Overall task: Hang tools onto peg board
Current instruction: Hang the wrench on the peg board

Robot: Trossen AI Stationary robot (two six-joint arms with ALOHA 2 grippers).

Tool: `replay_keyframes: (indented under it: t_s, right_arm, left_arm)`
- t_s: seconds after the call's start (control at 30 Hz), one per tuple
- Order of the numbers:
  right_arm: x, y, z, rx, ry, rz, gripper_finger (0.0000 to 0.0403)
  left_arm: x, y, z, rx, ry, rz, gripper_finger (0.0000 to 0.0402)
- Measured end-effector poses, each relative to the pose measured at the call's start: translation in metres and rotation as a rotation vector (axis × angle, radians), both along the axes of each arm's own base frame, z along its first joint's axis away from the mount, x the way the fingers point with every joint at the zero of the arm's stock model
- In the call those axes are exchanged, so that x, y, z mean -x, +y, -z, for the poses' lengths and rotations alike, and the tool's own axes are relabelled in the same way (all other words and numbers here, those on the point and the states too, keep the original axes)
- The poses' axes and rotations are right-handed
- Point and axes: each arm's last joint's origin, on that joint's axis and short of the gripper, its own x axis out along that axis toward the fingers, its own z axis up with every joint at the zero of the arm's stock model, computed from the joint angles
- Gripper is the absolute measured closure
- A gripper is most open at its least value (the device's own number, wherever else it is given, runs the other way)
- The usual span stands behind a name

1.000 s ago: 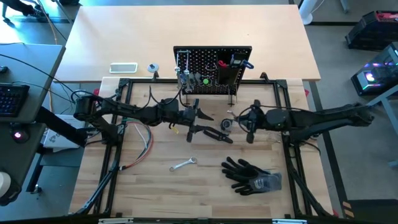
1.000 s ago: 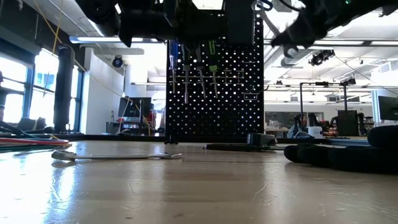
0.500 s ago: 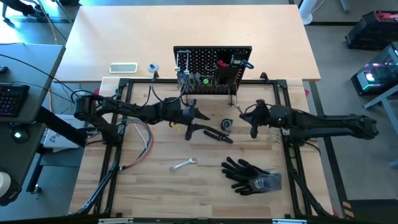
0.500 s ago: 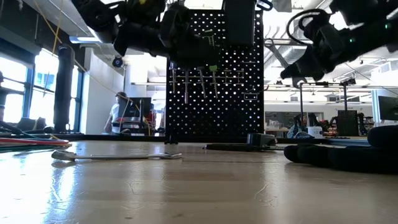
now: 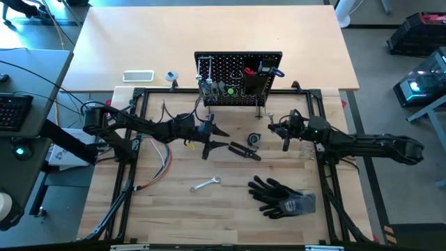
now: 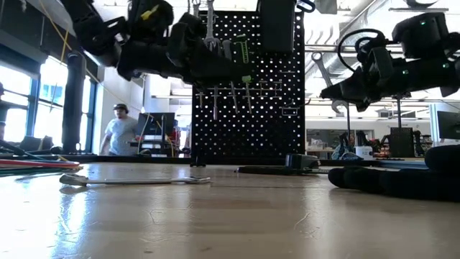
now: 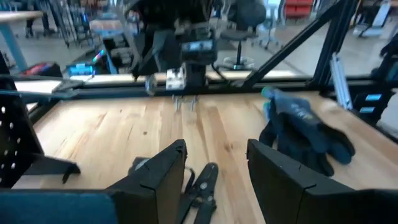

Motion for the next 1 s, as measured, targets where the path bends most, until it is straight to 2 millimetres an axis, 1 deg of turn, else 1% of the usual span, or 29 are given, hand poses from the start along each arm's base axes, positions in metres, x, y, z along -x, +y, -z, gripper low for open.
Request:
replay_keyframes:
  t_s: [0.27, 0.47, 0.63, 0.8, 1.0]
  right_arm:
    - [-0.007, -0.013, 0.003, 0.06, -0.013, 0.003, 0.04]
    - [-0.008, -0.028, 0.015, 0.045, 0.04, 0.056, 0.04]
    - [-0.01, -0.033, 0.02, 0.068, 0.048, 0.043, 0.04]
    - [-0.016, -0.04, 0.018, 0.094, 0.039, -0.006, 0.04]
    - [-0.029, -0.052, 0.015, 0.108, 0.054, -0.072, 0.04]
  left_arm:
    - [0.013, -0.008, 0.006, 0.033, -0.101, 0.016, 0.0236]
    - [0.014, -0.017, 0.008, 0.053, -0.092, 0.044, 0.0236]
    - [0.013, -0.021, 0.008, 0.055, -0.091, 0.056, 0.0236]
    - [0.013, -0.021, 0.008, 0.049, -0.091, 0.054, 0.0236]
    - [0.013, -0.021, 0.008, 0.047, -0.095, 0.054, 0.0236]
